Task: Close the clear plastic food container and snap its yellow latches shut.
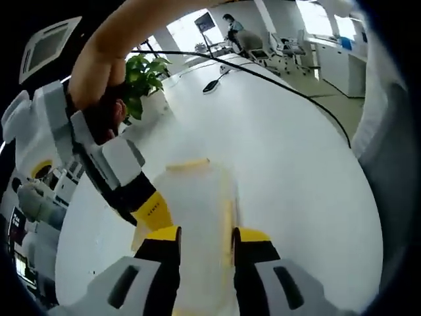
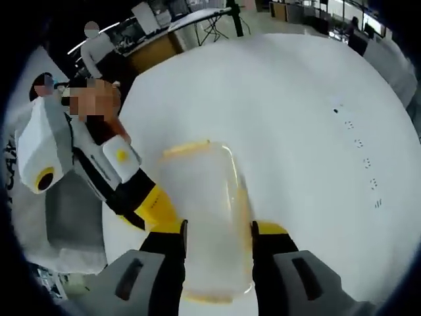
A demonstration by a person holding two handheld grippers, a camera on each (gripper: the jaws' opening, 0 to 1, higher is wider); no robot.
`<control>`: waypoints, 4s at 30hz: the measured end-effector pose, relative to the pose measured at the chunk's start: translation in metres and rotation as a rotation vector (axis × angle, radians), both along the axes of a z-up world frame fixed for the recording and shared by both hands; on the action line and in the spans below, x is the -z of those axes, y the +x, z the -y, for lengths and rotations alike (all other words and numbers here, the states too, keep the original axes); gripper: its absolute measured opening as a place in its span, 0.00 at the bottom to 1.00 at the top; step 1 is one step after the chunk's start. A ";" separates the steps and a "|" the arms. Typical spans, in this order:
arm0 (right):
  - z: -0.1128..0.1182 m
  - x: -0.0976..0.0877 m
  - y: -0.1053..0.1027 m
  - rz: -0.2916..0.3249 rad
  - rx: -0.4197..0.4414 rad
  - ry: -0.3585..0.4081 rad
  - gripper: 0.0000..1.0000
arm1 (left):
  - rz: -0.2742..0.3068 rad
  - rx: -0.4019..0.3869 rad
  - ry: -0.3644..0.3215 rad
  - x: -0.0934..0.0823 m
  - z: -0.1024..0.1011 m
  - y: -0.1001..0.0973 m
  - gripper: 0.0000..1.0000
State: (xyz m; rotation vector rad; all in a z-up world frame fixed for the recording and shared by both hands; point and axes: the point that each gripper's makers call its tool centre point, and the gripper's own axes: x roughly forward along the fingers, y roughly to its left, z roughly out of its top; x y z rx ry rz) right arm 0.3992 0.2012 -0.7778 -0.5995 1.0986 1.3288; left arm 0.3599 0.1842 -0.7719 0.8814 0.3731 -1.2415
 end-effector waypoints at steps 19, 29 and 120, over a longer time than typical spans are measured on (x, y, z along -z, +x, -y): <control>0.000 0.000 0.021 0.063 0.093 0.055 0.49 | -0.061 -0.100 -0.009 -0.008 -0.029 0.008 0.44; 0.003 -0.012 0.014 0.093 0.114 0.154 0.54 | -0.048 -0.145 -0.048 -0.019 -0.039 0.023 0.68; 0.002 0.027 -0.019 0.215 -0.092 0.024 0.75 | -0.187 -0.107 0.229 0.037 -0.116 0.035 0.77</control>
